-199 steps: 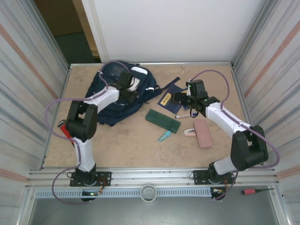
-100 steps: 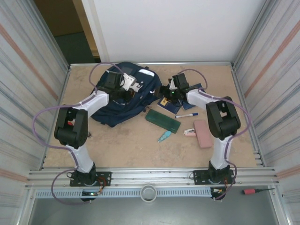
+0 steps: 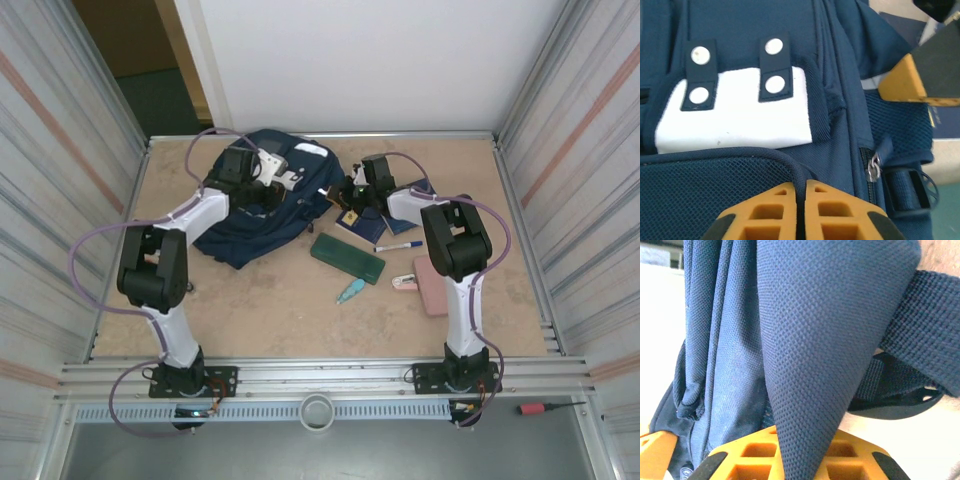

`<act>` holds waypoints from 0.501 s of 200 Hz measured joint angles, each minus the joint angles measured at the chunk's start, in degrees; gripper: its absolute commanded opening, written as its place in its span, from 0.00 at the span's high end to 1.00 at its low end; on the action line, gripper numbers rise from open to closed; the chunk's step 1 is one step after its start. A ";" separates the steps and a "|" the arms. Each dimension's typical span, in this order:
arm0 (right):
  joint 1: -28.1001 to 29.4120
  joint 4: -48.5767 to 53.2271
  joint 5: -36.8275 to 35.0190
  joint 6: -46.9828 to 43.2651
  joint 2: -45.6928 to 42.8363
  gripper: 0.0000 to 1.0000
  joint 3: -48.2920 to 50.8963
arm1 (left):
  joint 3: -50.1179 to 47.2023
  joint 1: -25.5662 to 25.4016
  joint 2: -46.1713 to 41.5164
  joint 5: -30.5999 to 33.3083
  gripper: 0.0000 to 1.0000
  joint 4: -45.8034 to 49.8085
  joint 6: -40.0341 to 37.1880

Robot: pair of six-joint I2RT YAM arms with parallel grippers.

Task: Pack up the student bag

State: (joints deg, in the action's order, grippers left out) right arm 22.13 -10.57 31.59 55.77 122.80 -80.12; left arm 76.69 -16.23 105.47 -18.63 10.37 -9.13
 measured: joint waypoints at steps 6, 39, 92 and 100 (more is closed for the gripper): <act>0.07 -1.40 -0.35 1.22 -0.74 0.92 0.94 | 1.05 -0.13 0.17 0.90 0.73 0.42 0.39; 1.68 -8.17 -5.57 9.70 -6.93 0.95 8.09 | 3.32 -0.35 -2.86 7.28 0.49 -0.31 5.57; 5.92 -16.79 -14.53 20.37 -11.19 0.96 11.04 | -14.82 -1.92 -26.60 11.37 0.39 -6.32 17.51; 6.45 -17.62 -15.47 21.05 -11.23 0.96 11.04 | -18.51 -3.26 -30.14 11.74 0.37 -7.52 18.84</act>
State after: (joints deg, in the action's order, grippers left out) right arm 28.58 -28.18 16.12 76.82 111.57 -69.08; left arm 58.17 -19.49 75.33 -6.90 2.85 9.72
